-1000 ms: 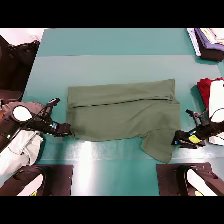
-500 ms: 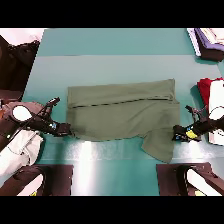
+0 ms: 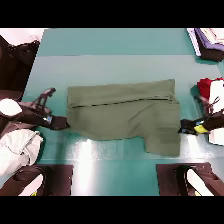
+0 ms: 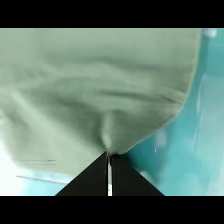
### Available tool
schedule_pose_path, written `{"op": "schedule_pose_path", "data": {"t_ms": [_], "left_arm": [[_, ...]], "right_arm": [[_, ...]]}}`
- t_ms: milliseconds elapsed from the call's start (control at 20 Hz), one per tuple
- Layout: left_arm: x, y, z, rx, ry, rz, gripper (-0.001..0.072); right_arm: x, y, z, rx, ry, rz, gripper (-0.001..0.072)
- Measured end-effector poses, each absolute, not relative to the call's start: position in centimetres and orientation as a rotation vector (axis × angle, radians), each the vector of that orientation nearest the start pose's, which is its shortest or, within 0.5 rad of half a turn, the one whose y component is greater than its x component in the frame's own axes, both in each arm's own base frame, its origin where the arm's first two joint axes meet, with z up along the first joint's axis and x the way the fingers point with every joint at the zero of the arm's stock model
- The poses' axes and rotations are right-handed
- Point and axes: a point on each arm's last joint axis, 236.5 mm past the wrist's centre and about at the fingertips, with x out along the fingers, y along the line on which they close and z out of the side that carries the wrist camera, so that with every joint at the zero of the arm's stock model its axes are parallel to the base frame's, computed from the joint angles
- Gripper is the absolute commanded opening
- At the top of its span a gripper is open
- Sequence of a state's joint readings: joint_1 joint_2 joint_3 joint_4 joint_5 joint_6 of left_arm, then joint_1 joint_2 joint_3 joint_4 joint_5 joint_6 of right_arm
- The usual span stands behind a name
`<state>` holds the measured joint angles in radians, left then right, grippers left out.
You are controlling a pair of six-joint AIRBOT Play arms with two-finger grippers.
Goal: Fold the shirts.
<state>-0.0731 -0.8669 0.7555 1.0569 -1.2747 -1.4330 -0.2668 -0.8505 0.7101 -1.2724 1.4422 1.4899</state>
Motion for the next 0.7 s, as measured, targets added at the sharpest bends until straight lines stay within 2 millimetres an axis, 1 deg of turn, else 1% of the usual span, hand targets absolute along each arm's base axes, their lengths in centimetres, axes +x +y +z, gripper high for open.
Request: {"op": "schedule_pose_path", "data": {"t_ms": [100, 150, 250, 350, 450, 550, 700], "left_arm": [[26.0, -13.0, 4.6, -0.289, 1.250, -0.463, 0.0022], [27.1, -12.9, 5.7, -0.285, 1.199, -0.456, 0.0022], [29.0, -12.5, 6.9, -0.273, 1.118, -0.430, 0.0022], [30.8, -11.6, 7.7, -0.264, 1.047, -0.382, 0.0022], [33.0, -10.8, 8.4, -0.264, 0.971, -0.337, 0.0022], [34.9, -10.3, 8.5, -0.273, 0.918, -0.300, 0.0021], [37.9, -9.5, 7.4, -0.302, 0.875, -0.241, 0.0022]], "right_arm": [[23.1, 1.1, 1.9, 0.395, 1.408, 0.053, 0.0018], [24.5, 1.0, 3.4, 0.386, 1.353, 0.053, 0.0018], [27.4, 1.1, 5.8, 0.365, 1.266, 0.073, 0.0018], [30.5, 1.5, 7.4, 0.340, 1.200, 0.094, 0.0018], [33.8, 2.0, 8.5, 0.321, 1.148, 0.114, 0.0018], [37.0, 2.4, 8.9, 0.309, 1.108, 0.127, 0.0018], [41.3, 2.5, 8.7, 0.303, 1.069, 0.129, 0.0018]]}}
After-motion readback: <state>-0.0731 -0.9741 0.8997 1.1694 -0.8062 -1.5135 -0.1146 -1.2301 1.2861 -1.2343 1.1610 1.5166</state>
